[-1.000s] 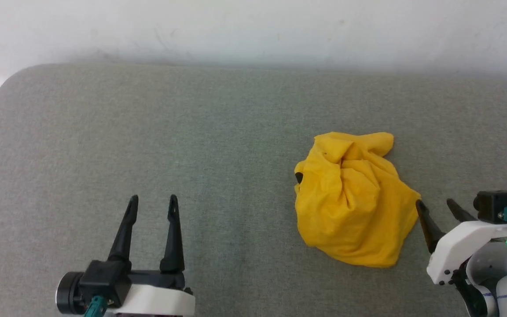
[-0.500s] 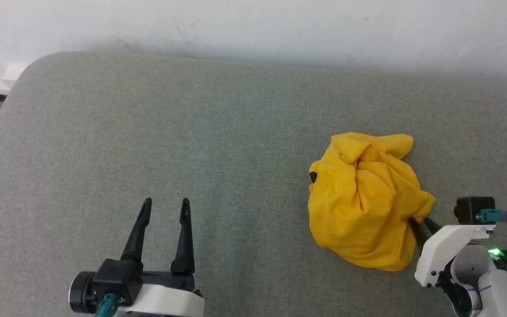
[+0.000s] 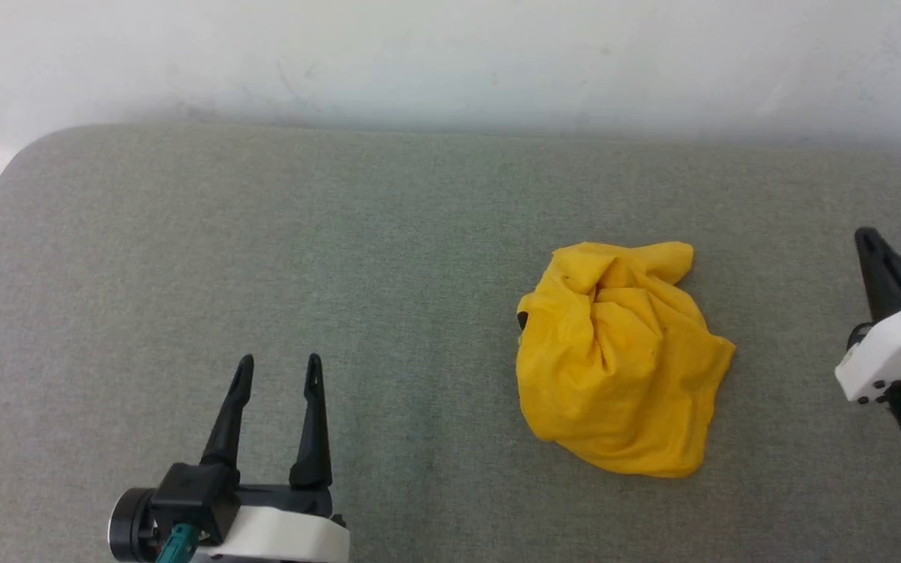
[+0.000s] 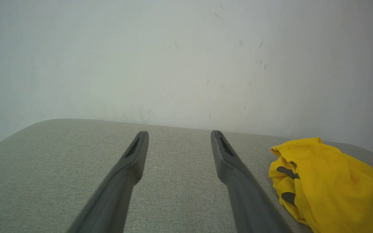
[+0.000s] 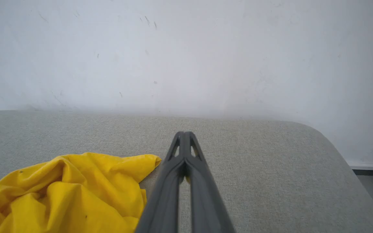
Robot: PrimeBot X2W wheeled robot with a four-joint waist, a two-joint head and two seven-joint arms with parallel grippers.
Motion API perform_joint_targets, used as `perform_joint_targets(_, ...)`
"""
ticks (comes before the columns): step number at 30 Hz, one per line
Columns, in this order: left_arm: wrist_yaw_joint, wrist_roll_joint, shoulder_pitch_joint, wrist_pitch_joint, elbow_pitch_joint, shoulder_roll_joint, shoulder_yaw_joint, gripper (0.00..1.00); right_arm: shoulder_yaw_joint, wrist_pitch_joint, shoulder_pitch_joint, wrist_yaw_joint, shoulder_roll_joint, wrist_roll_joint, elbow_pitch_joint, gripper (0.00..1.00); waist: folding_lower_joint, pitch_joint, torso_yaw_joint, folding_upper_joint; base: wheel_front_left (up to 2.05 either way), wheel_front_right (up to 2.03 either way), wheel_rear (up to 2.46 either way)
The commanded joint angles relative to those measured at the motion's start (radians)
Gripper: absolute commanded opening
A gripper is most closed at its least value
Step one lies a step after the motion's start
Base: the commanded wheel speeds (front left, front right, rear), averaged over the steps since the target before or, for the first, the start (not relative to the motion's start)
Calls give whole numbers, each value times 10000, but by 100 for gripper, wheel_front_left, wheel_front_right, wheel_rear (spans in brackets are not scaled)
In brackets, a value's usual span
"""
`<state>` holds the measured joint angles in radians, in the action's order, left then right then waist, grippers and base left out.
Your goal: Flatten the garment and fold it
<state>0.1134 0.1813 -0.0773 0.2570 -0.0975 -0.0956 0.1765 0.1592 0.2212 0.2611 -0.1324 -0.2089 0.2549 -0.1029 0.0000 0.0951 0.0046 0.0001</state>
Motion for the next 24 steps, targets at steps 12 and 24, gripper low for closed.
perform_joint_targets(12,-217,-307,108,47,-180,130,-201,100,-678,464,-1322,17,653,624,750,100,0,406,-4,-1,0,0,0)
perform_joint_targets(24,-314,-396,442,47,-133,270,-162,100,-792,1711,-1022,17,766,794,-1702,100,0,975,586,-1,0,0,0)
